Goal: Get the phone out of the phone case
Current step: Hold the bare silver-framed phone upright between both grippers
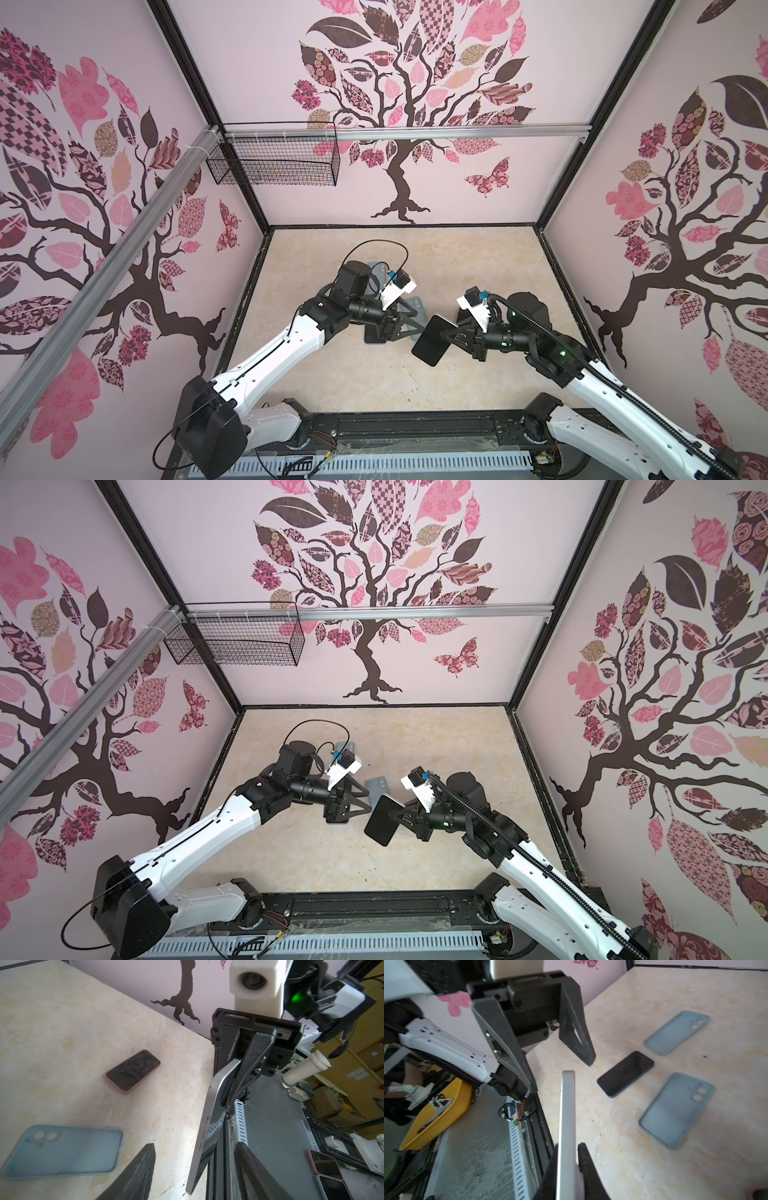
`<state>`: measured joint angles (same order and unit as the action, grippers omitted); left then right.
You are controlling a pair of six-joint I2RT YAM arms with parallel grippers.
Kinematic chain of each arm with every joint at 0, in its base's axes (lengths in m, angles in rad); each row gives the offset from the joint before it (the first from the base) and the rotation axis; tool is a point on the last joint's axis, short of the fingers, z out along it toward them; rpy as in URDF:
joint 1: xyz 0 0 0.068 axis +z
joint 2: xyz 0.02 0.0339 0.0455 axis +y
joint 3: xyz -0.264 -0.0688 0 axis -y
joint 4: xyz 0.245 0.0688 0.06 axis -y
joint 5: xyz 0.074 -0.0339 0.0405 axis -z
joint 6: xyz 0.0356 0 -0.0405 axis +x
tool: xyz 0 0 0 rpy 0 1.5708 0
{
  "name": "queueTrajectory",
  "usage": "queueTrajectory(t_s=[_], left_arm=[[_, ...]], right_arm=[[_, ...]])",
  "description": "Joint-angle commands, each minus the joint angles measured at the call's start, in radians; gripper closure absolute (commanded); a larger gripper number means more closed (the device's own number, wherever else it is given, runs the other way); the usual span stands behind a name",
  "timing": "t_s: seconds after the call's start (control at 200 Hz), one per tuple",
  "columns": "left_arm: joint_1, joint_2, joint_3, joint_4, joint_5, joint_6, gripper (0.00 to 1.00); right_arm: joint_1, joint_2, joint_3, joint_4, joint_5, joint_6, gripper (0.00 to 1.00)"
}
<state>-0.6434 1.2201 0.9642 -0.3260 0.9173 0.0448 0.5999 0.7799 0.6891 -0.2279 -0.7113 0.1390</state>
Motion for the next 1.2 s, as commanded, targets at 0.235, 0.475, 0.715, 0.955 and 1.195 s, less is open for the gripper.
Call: queueTrajectory(t_s=[0.235,0.475,0.715,0.955,1.195], left_arm=[[-0.052,-0.031,-0.064,0.088,0.261,-0.009,0.62],[-0.065,-0.019,-0.048,0.038,0.305,0.035,0.83],[-0.066,-0.018,-0.033,0.028,0.304,0.042,0.99],[-0.066,-0.046,-0.014,0.063,0.277,-0.002,1.0],[-0.066,-0.126,-0.093,0.449,0.123,-0.313,1.0]], right_arm=[[-0.004,0.025,0.062,0.151,-0.242,0.006,1.0],[-0.004,0.01,0.068,0.147,-0.246,-0.021,1.0],[-0.004,0.007,0.075,0.113,-0.238,-0.053,1.0],[-0.005,-0.018,0.039,0.222,-0.222,0.006,0.83],[-0.003,-0.11,-0.183,0.744,-0.056,0.327,0.62]])
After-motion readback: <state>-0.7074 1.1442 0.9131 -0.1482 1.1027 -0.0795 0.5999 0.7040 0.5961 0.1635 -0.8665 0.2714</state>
